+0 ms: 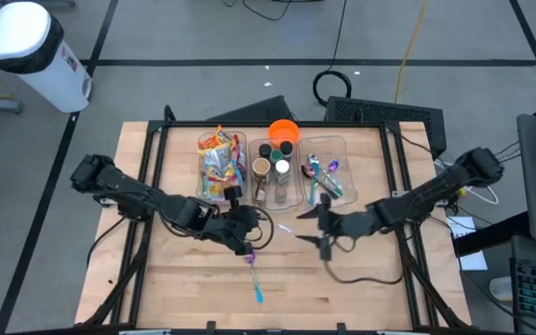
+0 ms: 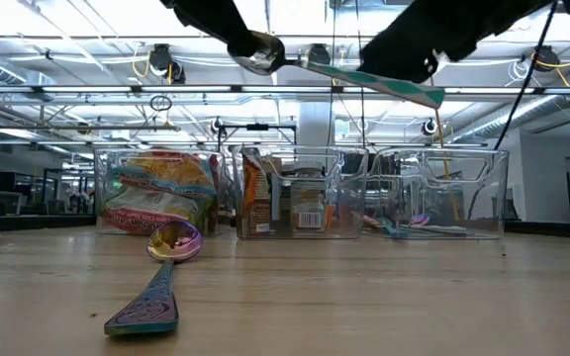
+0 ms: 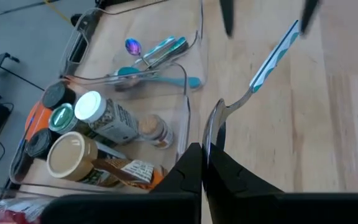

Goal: Pick & Place Food Item
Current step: Put the patterned spoon into the right transparent bin

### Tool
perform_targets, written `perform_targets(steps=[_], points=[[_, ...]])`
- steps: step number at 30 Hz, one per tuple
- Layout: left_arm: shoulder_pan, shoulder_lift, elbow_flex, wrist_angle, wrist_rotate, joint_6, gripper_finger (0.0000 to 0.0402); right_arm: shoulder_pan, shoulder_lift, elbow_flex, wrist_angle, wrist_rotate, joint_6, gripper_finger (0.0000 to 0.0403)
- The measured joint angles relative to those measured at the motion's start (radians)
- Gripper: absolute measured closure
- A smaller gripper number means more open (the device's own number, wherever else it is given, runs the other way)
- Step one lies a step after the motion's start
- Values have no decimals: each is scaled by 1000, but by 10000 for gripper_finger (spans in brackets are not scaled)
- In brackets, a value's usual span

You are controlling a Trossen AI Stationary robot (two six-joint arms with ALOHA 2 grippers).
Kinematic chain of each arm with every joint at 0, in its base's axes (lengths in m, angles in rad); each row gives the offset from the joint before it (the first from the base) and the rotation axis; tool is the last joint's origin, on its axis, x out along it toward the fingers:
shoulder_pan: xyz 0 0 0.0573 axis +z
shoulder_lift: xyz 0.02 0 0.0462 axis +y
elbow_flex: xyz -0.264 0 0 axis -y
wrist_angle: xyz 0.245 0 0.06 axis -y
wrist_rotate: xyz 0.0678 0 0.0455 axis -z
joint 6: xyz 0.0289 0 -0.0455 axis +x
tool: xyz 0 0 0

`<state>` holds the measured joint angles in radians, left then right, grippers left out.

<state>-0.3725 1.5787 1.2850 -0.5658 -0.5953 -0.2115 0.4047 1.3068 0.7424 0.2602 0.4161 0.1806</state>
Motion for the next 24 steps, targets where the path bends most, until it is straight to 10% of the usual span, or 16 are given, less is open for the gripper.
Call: perform_targets(steps=[12,24], points=[[0,0,0,-9,-2,-4,396,-52,153,132,-171,-133,72,224],[-1,0,0,-23,-9,-16,394,-56,135,132,-194,-128,71,379]])
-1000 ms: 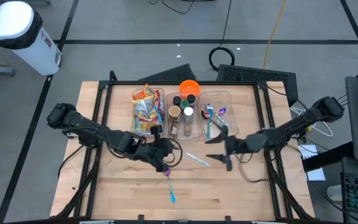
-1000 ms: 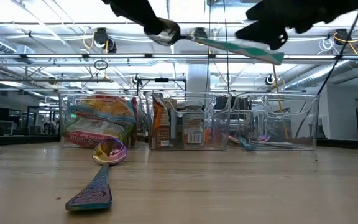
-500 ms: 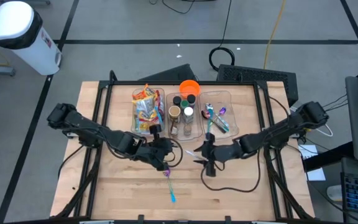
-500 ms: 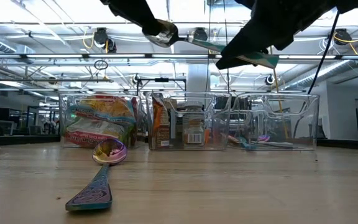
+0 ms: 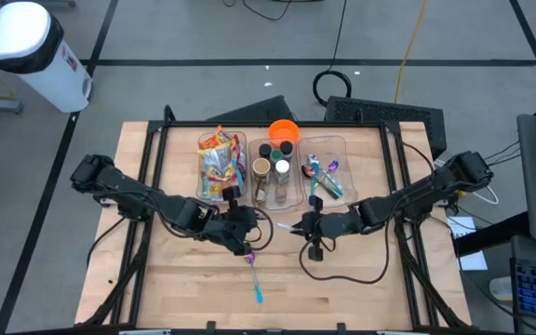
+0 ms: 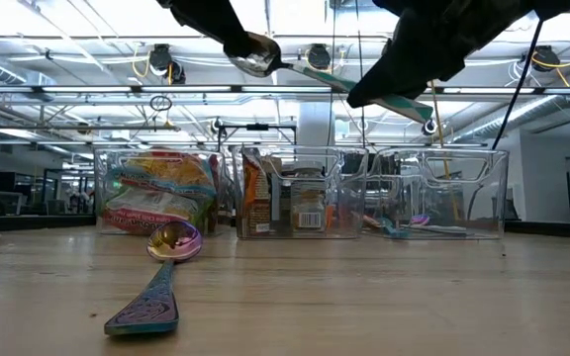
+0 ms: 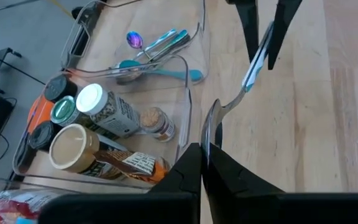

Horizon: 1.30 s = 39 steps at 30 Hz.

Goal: Pick & Place Food Item
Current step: Put the patterned spoon into the right transparent bin

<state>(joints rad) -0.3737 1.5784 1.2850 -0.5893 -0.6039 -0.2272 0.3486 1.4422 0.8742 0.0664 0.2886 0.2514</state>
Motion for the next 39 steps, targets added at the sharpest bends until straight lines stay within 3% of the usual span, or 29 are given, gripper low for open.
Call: perform_targets(steps=[6,11,17,24,29,39], points=[[-1,0,-1,56,-39,58,394,0,0,-2,7,17,-79,379],[-2,-6,0,336,-81,205,393,-3,0,-4,33,60,-126,379],[-28,-4,-1,543,16,326,390,0,-2,-1,82,57,-171,379],[-90,-4,-30,716,52,401,354,0,-1,-41,269,41,-263,380],[-102,-3,-39,738,62,401,337,0,0,-77,359,21,-285,380],[-147,-5,-40,778,74,463,335,-2,-37,-80,295,44,-275,381]])
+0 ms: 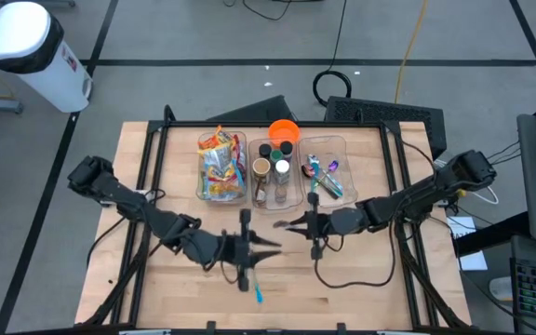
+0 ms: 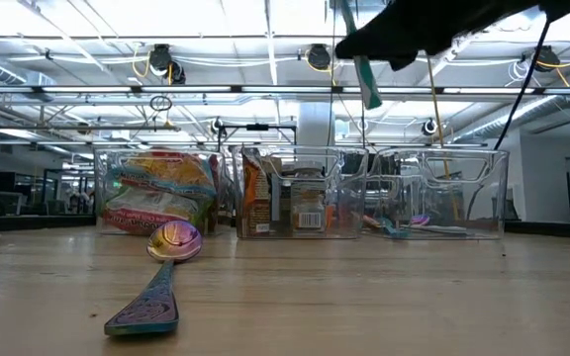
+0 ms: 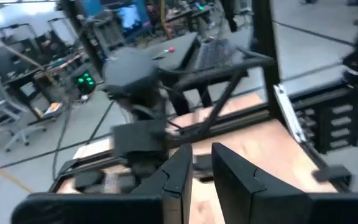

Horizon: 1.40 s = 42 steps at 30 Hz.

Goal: Pick & Place Food Item
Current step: Put the patterned spoon into the right transparent bin

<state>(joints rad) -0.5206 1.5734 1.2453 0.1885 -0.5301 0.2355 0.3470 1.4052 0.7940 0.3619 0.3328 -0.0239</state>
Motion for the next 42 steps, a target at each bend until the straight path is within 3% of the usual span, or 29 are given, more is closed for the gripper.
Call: perform_targets(steps=[8,18,21,26,28,31,33,35,38,42], points=[[-18,1,0,-72,6,58,334,18,-47,-2,-79,90,7,381],[23,54,0,-258,-9,-22,332,138,-207,-23,-191,395,-32,381],[69,84,0,-222,-30,-24,309,172,-258,-72,-176,467,-44,381],[163,127,0,-118,-26,-17,221,183,-387,-185,-121,509,-54,381],[215,122,0,-66,122,-10,185,179,-448,-244,-72,508,-72,381],[297,116,1,-35,567,28,146,177,-542,-337,23,506,-100,381],[347,116,1,-30,755,-6,132,177,-599,-394,78,504,-119,381],[398,113,1,-54,819,-45,127,177,-650,-437,107,503,-130,381],[452,99,-1,-135,823,-68,130,177,-709,-473,113,503,-129,381],[471,42,-57,-114,843,-85,141,177,-748,-491,114,501,-128,381]])
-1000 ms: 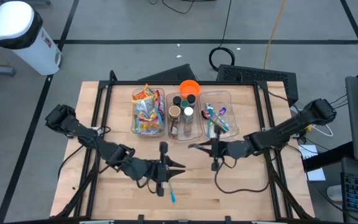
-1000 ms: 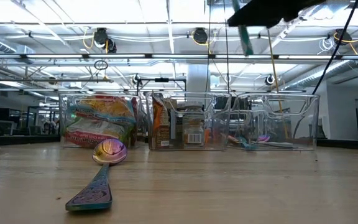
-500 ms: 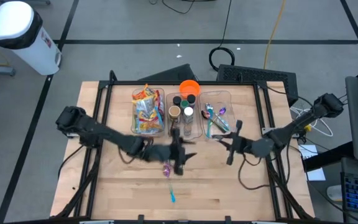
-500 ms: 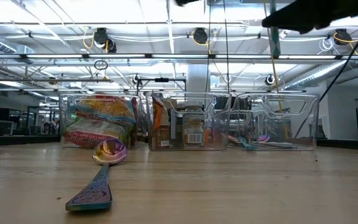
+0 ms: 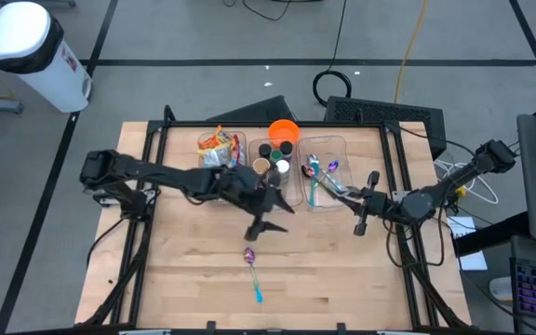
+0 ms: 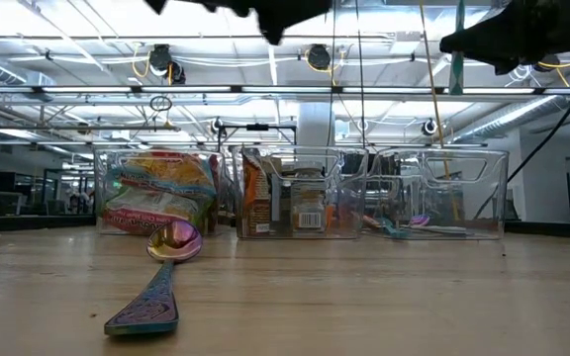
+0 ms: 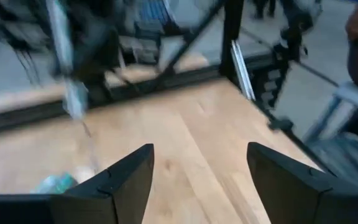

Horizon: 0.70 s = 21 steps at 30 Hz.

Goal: Pick & Place Food Item
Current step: Put the patterned spoon into the right transparent bin

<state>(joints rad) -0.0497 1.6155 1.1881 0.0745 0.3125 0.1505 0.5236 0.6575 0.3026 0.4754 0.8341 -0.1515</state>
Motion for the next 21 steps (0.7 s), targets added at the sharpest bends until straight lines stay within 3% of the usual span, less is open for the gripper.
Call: perform_targets(steps=[3,9,14,18,21], points=[[6,-88,-103,81,-12,-9,151,0,-7,-3,-3,0,4,381],[3,-393,-393,248,-159,-30,164,0,-3,-3,-11,-2,16,381],[-19,-634,-685,576,-183,-38,167,-5,-1,-3,20,-54,19,381],[-33,-697,-880,894,-226,-37,167,-55,37,-3,90,-203,46,381],[-38,-672,-947,993,-248,-34,167,-115,99,-3,144,-289,82,381]])
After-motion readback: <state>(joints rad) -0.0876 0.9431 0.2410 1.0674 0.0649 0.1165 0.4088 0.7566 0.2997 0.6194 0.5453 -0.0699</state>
